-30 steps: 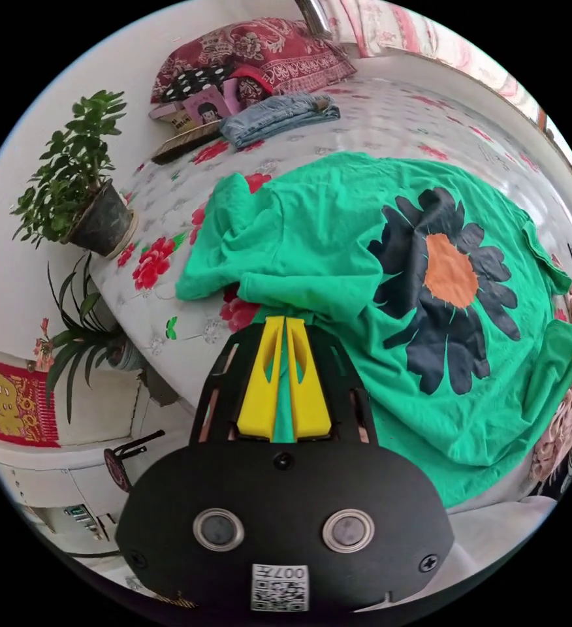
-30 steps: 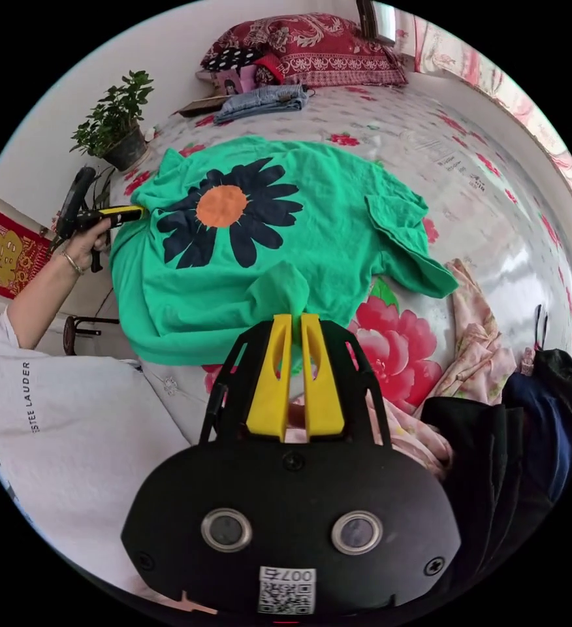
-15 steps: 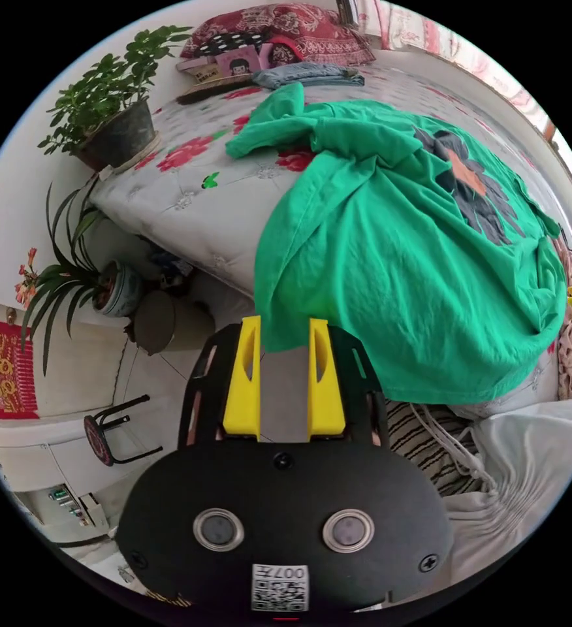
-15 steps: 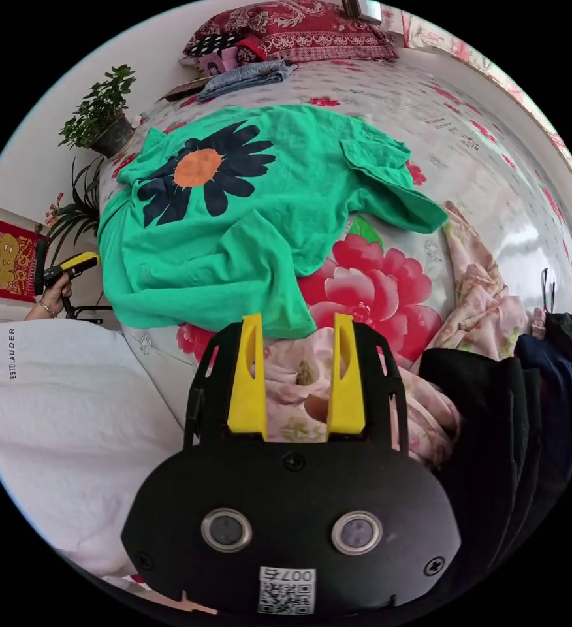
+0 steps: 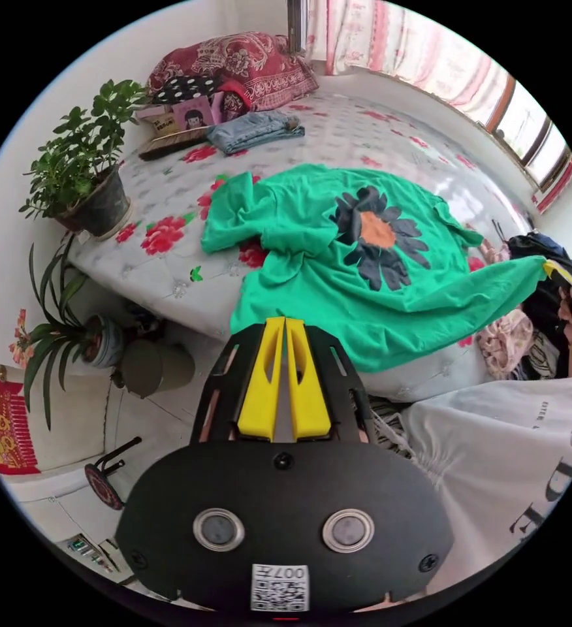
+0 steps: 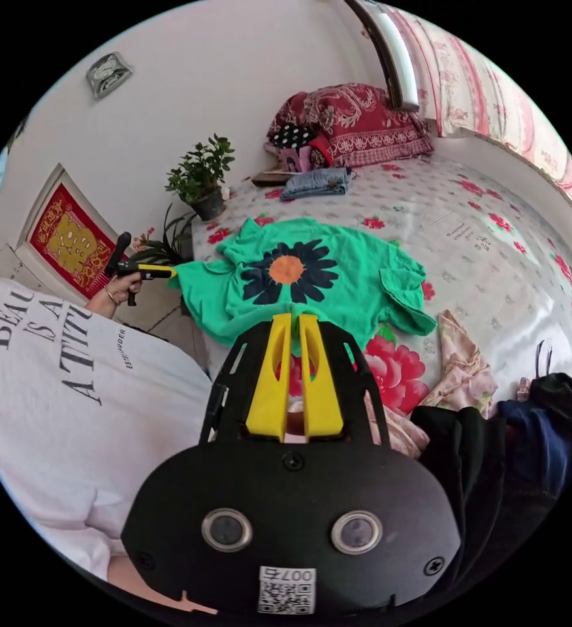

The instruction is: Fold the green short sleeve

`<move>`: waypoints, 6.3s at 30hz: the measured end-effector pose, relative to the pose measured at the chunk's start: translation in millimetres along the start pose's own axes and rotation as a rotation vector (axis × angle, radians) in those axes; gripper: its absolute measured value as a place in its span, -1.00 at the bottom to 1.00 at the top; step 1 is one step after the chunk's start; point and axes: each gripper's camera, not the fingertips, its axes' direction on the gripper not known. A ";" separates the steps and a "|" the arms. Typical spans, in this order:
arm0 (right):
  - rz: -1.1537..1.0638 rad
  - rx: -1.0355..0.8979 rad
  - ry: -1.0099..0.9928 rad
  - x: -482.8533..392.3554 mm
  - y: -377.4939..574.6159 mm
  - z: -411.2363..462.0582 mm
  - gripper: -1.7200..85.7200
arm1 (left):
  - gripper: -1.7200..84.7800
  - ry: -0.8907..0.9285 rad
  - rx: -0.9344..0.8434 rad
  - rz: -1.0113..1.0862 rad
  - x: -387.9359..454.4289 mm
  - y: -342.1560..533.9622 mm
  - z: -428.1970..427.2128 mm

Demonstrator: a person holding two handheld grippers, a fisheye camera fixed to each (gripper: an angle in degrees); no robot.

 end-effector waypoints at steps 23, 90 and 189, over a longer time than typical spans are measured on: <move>0.046 -0.370 0.285 118.5 -78.9 203.8 -0.81 | -0.67 -0.096 0.002 0.072 11.8 -51.4 26.8; -0.118 0.214 0.280 7.8 -184.9 -198.8 -0.96 | -0.98 0.371 0.476 -0.137 -69.8 -83.2 -378.8; 0.331 -0.310 0.018 -35.4 88.3 339.1 -0.97 | -0.97 0.592 0.491 -0.941 -446.8 -76.0 24.3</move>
